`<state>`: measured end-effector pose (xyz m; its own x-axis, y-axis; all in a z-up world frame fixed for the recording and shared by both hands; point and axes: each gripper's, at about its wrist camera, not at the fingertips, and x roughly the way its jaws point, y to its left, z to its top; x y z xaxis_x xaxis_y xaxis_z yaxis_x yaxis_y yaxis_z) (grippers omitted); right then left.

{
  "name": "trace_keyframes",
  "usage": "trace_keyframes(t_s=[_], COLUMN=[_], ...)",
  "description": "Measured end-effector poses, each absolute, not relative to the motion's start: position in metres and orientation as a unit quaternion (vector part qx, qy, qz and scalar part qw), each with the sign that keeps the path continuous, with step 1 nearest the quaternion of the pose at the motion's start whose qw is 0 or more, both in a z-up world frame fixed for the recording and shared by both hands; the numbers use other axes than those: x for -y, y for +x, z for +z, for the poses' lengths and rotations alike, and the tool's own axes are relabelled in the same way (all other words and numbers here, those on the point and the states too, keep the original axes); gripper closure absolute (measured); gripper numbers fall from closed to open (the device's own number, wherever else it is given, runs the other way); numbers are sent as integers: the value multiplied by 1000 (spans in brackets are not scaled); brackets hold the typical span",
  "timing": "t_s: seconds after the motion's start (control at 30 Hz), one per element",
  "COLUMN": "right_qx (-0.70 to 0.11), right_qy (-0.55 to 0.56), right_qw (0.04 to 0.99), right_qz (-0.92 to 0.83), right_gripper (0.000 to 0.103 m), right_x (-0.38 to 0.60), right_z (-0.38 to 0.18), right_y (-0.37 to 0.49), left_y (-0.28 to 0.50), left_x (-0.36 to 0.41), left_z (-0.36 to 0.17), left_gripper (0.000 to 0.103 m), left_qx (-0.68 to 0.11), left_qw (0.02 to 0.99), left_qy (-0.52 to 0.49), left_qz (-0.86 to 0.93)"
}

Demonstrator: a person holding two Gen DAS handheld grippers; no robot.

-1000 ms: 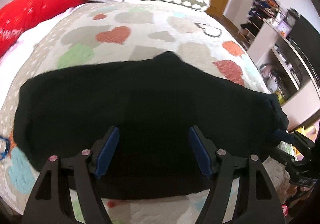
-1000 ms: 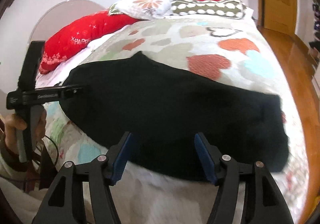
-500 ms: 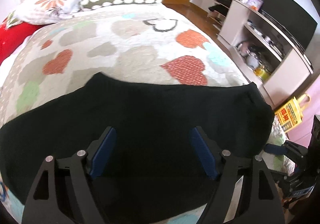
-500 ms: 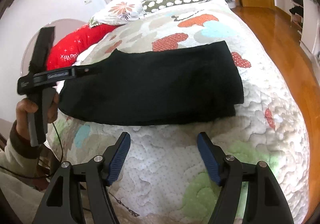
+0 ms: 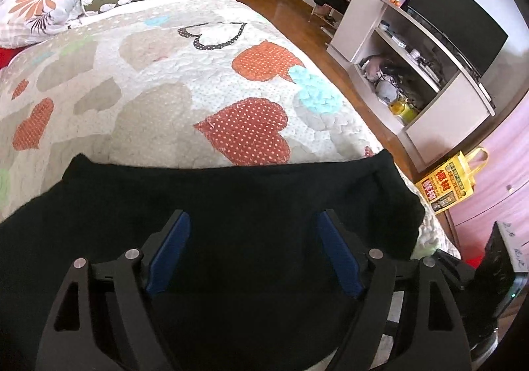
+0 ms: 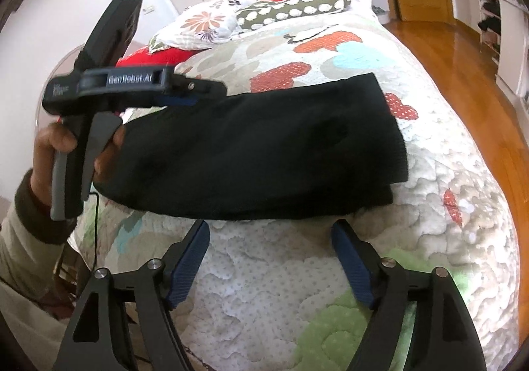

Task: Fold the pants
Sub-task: 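Grasp the black pants edge with the left gripper and fold it over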

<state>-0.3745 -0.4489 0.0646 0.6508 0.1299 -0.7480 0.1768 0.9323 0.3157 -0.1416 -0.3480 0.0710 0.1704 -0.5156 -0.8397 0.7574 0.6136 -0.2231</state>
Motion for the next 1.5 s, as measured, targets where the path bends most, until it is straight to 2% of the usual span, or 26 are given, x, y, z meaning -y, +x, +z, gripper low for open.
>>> trace_keyframes(t_s=[0.53, 0.7, 0.93, 1.3, 1.4, 1.5], right_qx=[-438, -423, -402, -358, -341, -342], right_qy=[207, 213, 226, 253, 269, 282], right_qw=[874, 880, 887, 899, 900, 893], right_qz=[-39, -42, -30, -22, -40, -76], right_gripper=[18, 18, 18, 17, 17, 17], right_x=[448, 449, 454, 463, 466, 463], right_z=[67, 65, 64, 59, 57, 60], right_y=[-360, -365, -374, -378, -378, -381], left_y=[-135, -128, -121, -152, -164, -162], left_x=[323, 333, 376, 468, 478, 481], left_z=[78, 73, 65, 34, 28, 28], left_gripper=[21, 21, 20, 20, 20, 22], left_qx=[-496, -509, -513, -508, -484, -492], left_qw=[751, 732, 699, 590, 588, 586], left_qy=[80, 95, 127, 233, 262, 251], left_qz=[-429, -442, -483, -583, -593, -593])
